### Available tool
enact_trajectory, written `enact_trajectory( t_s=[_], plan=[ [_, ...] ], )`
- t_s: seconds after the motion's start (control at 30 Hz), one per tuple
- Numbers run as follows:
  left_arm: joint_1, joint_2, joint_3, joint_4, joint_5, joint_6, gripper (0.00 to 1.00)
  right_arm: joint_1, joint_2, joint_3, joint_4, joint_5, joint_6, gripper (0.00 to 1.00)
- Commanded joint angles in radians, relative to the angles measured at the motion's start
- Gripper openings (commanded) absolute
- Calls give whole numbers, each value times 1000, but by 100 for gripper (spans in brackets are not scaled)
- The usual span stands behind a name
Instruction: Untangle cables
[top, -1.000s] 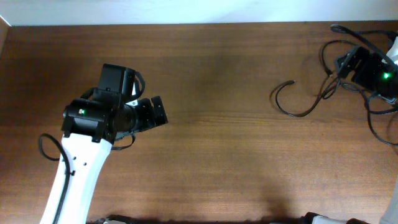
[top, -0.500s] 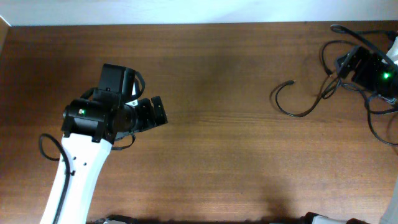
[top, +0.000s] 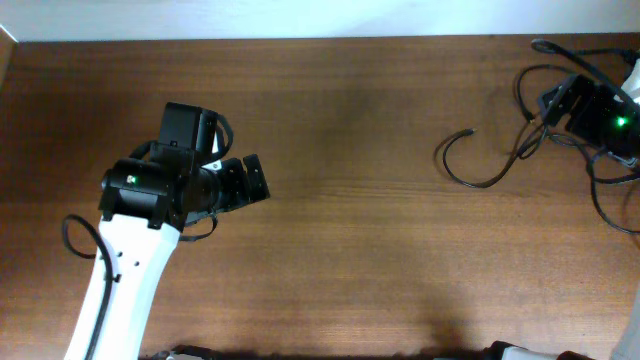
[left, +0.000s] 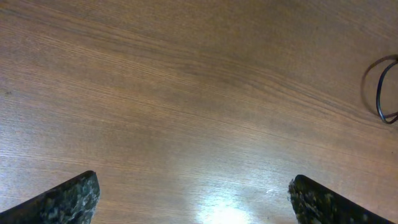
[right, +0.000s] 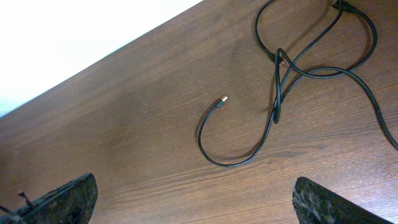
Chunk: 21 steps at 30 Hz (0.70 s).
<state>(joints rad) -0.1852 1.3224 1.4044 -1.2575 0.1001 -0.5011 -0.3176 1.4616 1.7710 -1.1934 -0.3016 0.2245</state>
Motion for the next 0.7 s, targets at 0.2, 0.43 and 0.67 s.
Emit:
enact_trajectory(
  t_s=[0.2, 0.43, 0.67],
  plan=[
    [-2, -55, -47, -58, -99, 10, 99, -3, 5, 8, 0, -8, -11, 99],
    [-3, -298, -473, 228, -39, 105, 99, -3, 5, 8, 0, -9, -11, 99],
    [-3, -690, -832, 547, 42, 187, 99, -3, 5, 8, 0, -9, -11, 99]
  ],
)
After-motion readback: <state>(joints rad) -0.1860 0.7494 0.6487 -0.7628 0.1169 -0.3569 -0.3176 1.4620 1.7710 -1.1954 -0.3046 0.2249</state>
